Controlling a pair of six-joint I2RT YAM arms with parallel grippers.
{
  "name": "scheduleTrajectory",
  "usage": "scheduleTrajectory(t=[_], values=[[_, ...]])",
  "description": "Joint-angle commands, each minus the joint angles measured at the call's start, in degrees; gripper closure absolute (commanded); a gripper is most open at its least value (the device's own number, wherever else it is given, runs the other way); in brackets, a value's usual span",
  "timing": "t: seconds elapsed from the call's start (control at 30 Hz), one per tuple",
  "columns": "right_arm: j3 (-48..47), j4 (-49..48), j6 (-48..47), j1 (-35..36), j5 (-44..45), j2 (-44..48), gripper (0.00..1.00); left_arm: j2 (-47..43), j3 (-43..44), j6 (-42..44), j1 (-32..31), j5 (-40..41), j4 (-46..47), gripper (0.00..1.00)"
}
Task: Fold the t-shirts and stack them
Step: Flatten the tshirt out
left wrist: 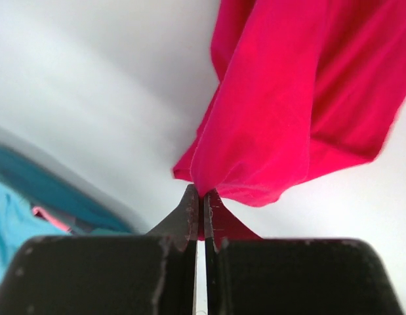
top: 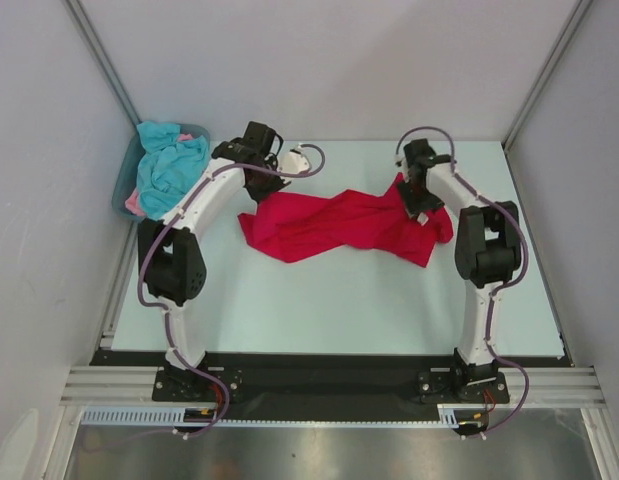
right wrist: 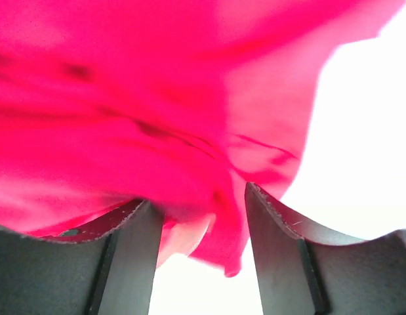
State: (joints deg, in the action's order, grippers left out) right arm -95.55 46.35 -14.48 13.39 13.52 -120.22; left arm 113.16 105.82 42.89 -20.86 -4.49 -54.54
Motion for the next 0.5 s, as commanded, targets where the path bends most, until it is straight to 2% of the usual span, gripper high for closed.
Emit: scheduleTrajectory(t=[0.0,0.17,0.3,0.47], values=[[-7.53,-0.91,5.95,-5.29,1.34,-0.27,0.43,-3.21,-2.19,-0.8,0.21,4.32,4.53,1.0],[-16.24,-0.29,6.66,-9.6,-1.48,-2.2,0.33,-3.92,-2.72,-0.09,0.21,6.25,4.8,1.0],[-19.41,0.32,5.78,-11.19,-1.13,-4.57,0.32,-4.09,-2.73,0.7,0.21,9.05,5.32,1.0],[-17.48,-1.87,5.78,-12.15,0.98,-5.37,0.32,-4.62,-3.25,1.49,0.21,12.58,8.04,0.99]])
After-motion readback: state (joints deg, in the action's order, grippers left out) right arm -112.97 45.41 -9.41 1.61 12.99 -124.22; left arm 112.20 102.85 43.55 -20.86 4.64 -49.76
